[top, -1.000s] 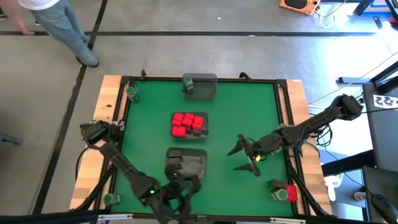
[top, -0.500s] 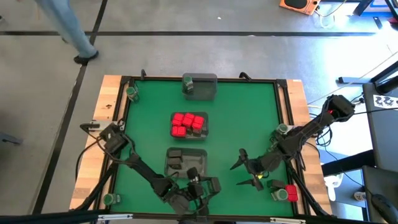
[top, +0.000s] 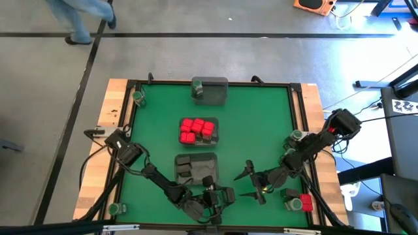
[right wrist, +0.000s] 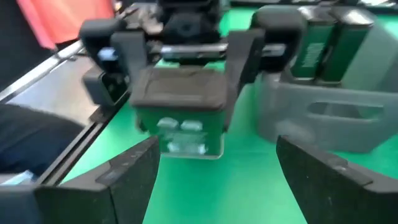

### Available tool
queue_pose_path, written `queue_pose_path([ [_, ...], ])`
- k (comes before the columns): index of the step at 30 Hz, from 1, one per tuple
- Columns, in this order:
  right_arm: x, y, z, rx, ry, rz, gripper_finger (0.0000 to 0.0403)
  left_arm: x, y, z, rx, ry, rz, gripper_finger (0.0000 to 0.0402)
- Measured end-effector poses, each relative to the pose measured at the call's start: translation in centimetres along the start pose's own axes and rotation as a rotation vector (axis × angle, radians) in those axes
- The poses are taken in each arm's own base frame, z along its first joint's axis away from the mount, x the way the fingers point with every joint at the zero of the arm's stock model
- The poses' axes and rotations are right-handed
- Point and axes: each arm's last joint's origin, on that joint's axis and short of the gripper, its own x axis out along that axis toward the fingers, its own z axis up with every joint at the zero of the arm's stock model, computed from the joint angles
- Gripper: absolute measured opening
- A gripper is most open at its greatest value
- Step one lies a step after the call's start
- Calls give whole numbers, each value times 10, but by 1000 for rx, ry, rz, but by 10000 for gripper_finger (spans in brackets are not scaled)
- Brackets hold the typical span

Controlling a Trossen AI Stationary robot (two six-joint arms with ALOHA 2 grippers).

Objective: Sort spices by type
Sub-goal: Put the black seasoning can into the bottom gray bin

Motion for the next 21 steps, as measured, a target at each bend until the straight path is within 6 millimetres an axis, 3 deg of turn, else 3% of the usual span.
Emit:
queue_pose_path([
  [9,6,3,10,-29,-53,-43,319,0,0,-1,-5,4,1,260],
  [21,17,4,-2,-31,-57,-45,319,0,0,-1,-8,9,2,278],
])
